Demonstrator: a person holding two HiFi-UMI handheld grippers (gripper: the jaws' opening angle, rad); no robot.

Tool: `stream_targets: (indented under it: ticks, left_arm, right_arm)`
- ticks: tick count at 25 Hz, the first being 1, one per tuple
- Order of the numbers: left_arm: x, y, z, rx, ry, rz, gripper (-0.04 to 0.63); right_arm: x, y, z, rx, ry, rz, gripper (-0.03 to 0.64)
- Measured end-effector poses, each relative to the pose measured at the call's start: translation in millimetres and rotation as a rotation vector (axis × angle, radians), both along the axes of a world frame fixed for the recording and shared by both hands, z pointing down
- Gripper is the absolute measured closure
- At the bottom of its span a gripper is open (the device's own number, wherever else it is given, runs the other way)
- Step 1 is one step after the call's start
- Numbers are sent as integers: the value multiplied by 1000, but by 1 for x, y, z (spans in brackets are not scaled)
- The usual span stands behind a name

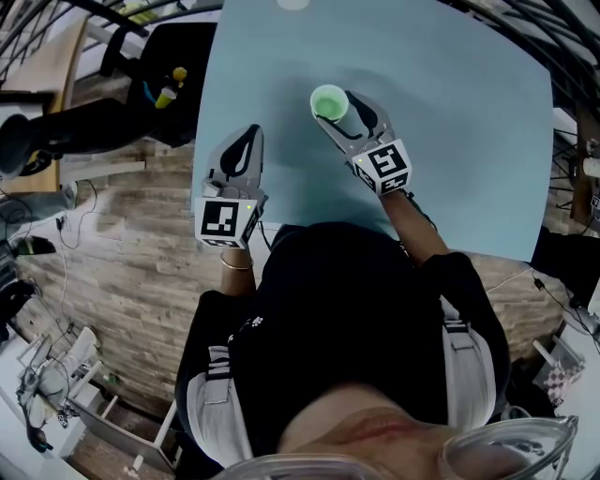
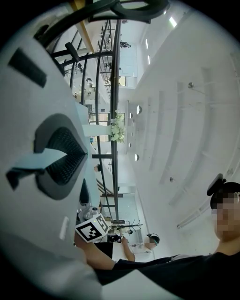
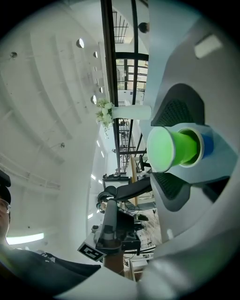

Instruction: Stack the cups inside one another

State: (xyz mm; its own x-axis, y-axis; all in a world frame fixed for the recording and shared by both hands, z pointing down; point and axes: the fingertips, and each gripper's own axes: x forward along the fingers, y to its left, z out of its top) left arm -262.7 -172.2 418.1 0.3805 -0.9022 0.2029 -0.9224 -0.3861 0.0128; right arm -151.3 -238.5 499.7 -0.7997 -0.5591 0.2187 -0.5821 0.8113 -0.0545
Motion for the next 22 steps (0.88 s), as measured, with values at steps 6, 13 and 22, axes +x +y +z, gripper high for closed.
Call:
stream_targets:
  ticks: [6, 13, 22]
  left_arm:
    - [-6, 6, 1, -4, 3, -11, 603]
    - [-12, 9, 3, -9, 1, -18, 603]
    - [-7, 6, 6, -13, 1, 1, 603]
  right_arm:
    - [-6, 3, 15, -18, 37, -3, 310]
    - [-9, 4, 33, -32, 87, 1, 310]
    - [-5, 5, 42, -61, 73, 8, 310]
